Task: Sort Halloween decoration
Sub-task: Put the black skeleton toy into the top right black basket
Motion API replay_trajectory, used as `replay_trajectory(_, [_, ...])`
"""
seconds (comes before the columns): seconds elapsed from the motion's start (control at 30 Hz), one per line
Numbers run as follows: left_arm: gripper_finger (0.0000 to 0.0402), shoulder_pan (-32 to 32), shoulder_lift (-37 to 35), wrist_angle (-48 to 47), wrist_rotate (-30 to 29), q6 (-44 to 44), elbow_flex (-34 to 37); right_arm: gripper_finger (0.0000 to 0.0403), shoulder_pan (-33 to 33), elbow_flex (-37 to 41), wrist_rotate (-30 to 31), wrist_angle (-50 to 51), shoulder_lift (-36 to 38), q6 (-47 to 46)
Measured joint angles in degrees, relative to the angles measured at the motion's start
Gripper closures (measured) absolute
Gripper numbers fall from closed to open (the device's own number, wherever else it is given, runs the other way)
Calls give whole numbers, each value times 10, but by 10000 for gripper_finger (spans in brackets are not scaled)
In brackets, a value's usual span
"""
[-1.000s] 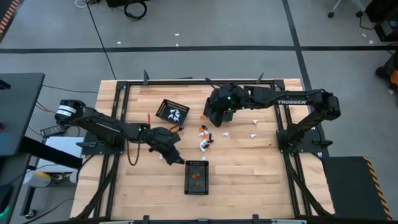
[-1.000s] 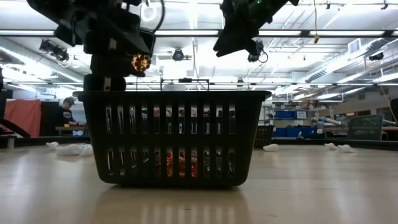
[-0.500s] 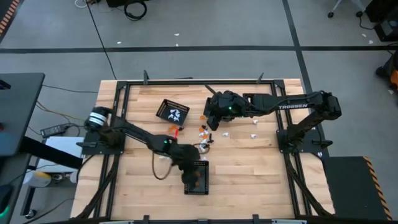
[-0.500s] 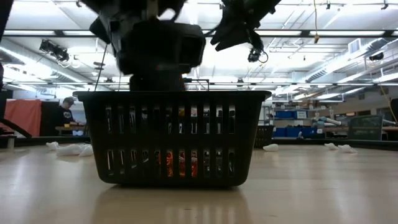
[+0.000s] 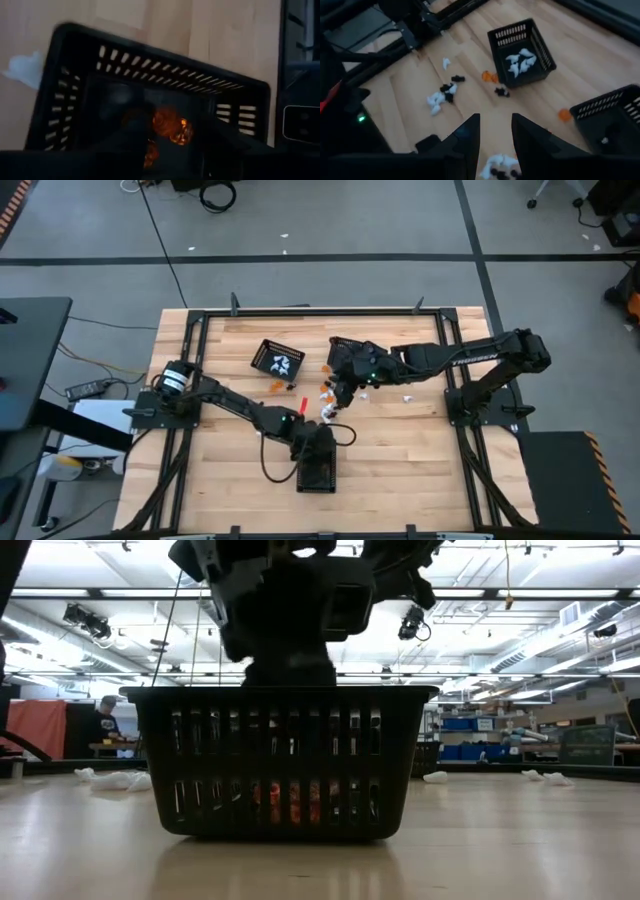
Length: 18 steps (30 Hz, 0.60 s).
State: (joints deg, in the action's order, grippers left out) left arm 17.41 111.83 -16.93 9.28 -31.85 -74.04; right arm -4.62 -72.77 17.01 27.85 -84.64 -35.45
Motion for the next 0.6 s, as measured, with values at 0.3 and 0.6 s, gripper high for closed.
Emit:
replay_trajectory(0.3, [216,7,-93,-18,-56,57,12,286,-10,0,-36,48,-5,-40])
replay_trajectory(0.6, [244,10,-249,-10,-161,103,150,280,-8,0,-64,73,-57,13])
